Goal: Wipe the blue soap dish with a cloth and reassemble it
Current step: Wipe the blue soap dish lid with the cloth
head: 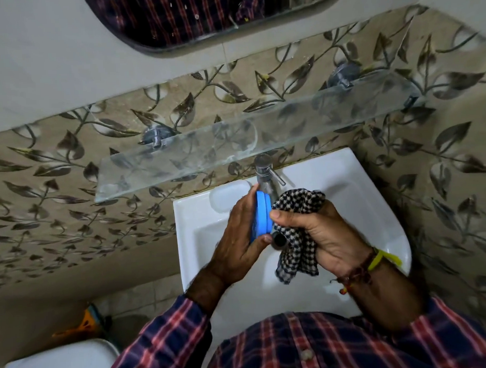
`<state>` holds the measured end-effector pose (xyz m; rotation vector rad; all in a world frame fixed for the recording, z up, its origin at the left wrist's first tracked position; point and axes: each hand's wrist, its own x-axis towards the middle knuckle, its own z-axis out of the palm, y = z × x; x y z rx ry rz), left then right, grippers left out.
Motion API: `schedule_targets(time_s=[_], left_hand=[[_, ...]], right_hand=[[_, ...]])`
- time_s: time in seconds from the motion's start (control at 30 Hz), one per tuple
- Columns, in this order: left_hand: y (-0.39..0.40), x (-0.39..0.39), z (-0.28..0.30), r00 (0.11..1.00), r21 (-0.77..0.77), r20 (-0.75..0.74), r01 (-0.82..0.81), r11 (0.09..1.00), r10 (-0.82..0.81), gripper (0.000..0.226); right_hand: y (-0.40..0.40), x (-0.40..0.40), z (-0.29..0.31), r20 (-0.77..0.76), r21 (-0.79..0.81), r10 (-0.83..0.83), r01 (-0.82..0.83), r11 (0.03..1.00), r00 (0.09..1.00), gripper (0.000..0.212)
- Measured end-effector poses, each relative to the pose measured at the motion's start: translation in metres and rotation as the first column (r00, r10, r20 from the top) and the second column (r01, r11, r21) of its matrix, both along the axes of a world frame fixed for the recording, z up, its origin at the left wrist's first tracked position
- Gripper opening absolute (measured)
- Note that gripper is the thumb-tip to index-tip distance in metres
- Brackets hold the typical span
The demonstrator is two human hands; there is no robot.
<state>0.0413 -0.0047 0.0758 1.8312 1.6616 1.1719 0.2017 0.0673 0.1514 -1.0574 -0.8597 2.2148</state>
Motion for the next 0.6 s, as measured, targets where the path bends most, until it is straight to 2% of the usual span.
schedule_targets(time_s=[0.07, 0.1, 0.2, 0.27, 0.37, 0.5, 0.53, 0.57, 0.6], left_hand=[[0.003, 0.005, 0.001, 0.985, -0.058, 0.171, -0.023, 0.998, 0.033, 0.076], [0.005, 0.007, 0.002, 0.96, -0.089, 0.278, -0.021, 0.996, 0.045, 0.074], [0.007, 0.018, 0.004, 0.803, -0.127, 0.594, 0.03, 0.992, 0.052, 0.07], [0.007, 0.026, 0.009, 0.686, -0.155, 0.722, 0.029, 0.987, 0.093, 0.063], [0.01, 0.029, 0.018, 0.496, -0.279, 0.833, -0.005, 0.96, 0.244, 0.065], [0.02, 0.019, 0.023, 0.337, -0.369, 0.867, -0.058, 0.928, 0.366, 0.071], [0.021, 0.017, 0.023, 0.292, -0.381, 0.877, -0.063, 0.922, 0.382, 0.072], [0.021, 0.015, 0.021, 0.25, -0.388, 0.886, -0.064, 0.92, 0.391, 0.073], [0.02, 0.013, 0.02, 0.212, -0.395, 0.892, -0.063, 0.917, 0.399, 0.074]], right_hand=[[0.001, -0.007, 0.006, -0.034, 0.07, -0.008, 0.01, 0.998, 0.999, 0.016], [0.001, -0.011, 0.007, -0.038, 0.133, -0.029, 0.034, 0.99, 0.999, 0.018], [-0.002, -0.017, 0.003, 0.039, 0.349, -0.124, 0.102, 0.932, 0.992, 0.038], [-0.006, -0.017, -0.002, 0.13, 0.521, -0.141, 0.054, 0.852, 0.981, 0.043], [-0.015, -0.014, -0.011, 0.222, 0.708, -0.101, -0.089, 0.701, 0.97, 0.044], [-0.023, -0.012, -0.017, 0.382, 0.732, 0.004, -0.305, 0.609, 0.924, 0.042], [-0.02, -0.01, -0.016, 0.426, 0.735, -0.034, -0.324, 0.595, 0.904, 0.04], [-0.015, -0.008, -0.013, 0.445, 0.726, -0.098, -0.295, 0.621, 0.89, 0.038], [-0.007, -0.005, -0.01, 0.423, 0.675, -0.143, -0.205, 0.709, 0.895, 0.034]])
